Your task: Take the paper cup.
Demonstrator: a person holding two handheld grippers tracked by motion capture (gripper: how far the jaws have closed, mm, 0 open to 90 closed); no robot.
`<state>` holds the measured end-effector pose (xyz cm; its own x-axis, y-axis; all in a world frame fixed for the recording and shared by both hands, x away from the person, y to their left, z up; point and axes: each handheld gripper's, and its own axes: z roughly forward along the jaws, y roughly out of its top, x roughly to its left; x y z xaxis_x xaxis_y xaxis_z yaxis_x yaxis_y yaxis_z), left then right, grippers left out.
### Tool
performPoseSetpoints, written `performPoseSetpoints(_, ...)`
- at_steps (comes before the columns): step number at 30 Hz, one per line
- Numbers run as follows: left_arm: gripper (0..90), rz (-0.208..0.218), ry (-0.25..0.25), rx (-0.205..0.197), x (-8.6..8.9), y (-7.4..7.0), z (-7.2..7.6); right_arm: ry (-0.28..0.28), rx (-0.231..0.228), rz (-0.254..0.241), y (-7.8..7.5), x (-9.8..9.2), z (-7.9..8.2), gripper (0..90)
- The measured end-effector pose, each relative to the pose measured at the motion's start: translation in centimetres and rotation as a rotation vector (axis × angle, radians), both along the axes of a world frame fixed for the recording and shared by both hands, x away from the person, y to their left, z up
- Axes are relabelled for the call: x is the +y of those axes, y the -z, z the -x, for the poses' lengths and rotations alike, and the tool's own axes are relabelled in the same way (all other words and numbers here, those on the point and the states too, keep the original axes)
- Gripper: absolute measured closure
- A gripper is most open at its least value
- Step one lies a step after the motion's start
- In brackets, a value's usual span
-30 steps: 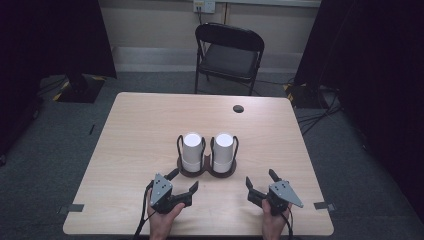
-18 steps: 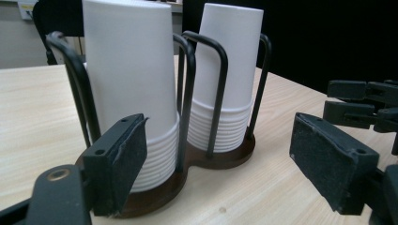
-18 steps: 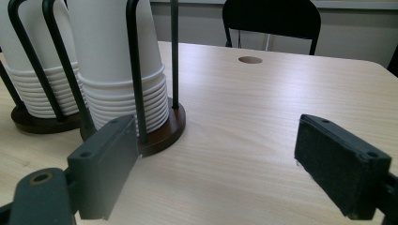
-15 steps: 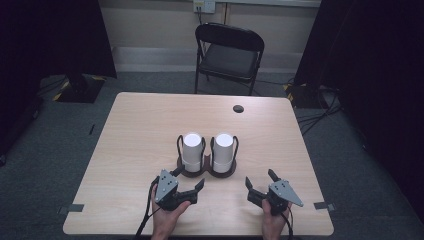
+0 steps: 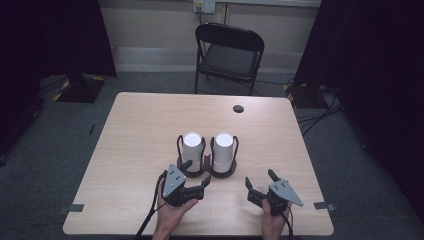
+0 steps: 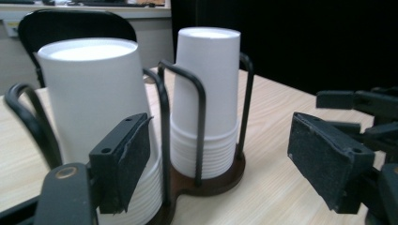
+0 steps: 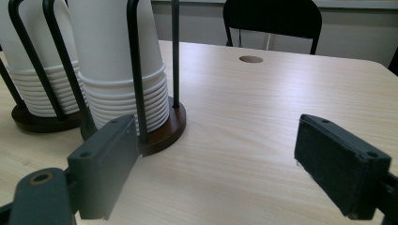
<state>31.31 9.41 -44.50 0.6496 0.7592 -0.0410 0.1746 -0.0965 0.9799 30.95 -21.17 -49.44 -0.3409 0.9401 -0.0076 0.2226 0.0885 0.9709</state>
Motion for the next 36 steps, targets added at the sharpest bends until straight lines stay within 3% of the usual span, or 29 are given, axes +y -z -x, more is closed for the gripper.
performPoseSetpoints(4, 21.6, -0.003, 0.017, -0.005, -0.3, -0.3, -0.3, 0.002, 0.0, 0.0, 0.0, 0.0, 0.0, 13.1)
performPoseSetpoints(8, 21.4, -0.042, 0.033, -0.018, -1.0, -0.9, -0.6, 0.001, 0.003, -0.002, 0.0, 0.0, 0.0, 13.1)
performPoseSetpoints(11, 21.1, -0.047, 0.042, -0.021, -1.3, -1.2, -1.0, 0.002, 0.005, 0.002, 0.0, 0.0, 0.0, 13.1)
performPoseSetpoints(29, 19.0, -0.013, 0.094, -0.019, -1.9, -3.2, -2.6, -0.005, 0.002, 0.0, 0.0, 0.0, 0.0, 13.1)
performPoseSetpoints(36, 16.5, -0.044, 0.098, -0.025, -2.5, -3.6, -3.4, -0.007, 0.004, 0.001, 0.0, 0.0, 0.0, 13.0)
